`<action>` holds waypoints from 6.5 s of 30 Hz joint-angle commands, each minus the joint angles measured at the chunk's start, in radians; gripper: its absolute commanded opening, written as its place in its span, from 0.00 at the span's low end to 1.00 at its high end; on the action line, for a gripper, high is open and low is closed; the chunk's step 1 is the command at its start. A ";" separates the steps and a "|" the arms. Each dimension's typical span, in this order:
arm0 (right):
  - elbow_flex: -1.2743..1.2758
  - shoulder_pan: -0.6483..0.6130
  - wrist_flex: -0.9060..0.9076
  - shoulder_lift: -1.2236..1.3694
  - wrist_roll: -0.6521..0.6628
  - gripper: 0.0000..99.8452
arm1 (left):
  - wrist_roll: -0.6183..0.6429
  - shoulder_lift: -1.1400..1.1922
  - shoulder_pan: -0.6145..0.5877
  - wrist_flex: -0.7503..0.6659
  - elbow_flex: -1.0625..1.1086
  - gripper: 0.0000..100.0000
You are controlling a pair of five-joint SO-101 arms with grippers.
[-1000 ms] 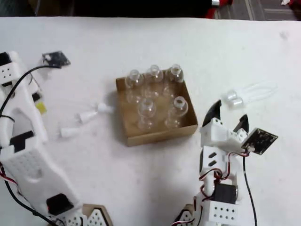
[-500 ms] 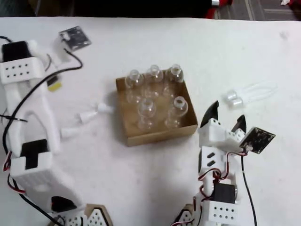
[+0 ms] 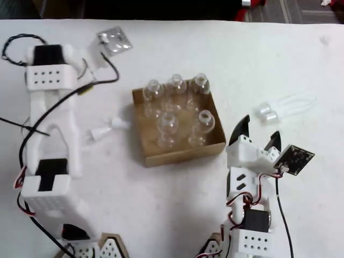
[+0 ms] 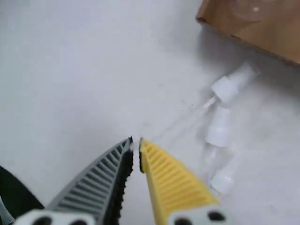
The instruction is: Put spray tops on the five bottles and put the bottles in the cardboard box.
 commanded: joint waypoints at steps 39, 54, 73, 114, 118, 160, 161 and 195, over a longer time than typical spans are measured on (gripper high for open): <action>0.006 0.001 0.002 -0.010 -0.005 0.32 | -0.328 0.217 0.205 -0.163 0.328 0.13; 0.006 0.001 0.001 -0.010 -0.005 0.32 | -0.327 0.228 0.203 -0.218 0.338 0.13; 0.006 -0.001 0.002 -0.010 -0.005 0.32 | -0.324 0.219 0.193 -0.218 0.330 0.17; 0.006 -0.001 0.001 -0.010 -0.005 0.32 | -0.407 0.216 0.171 0.176 0.009 0.02; 0.006 -0.001 0.001 -0.010 -0.005 0.32 | -0.385 0.216 0.147 0.210 -0.089 0.02; 0.006 -0.002 -0.001 -0.010 -0.003 0.32 | -0.002 -0.097 0.036 -0.272 0.646 0.14; 0.006 -0.002 -0.001 -0.010 -0.002 0.32 | -0.002 -0.097 0.038 -0.273 0.643 0.14; 0.006 -0.007 0.004 -0.010 0.123 0.32 | 0.032 0.041 0.090 -0.365 0.657 0.06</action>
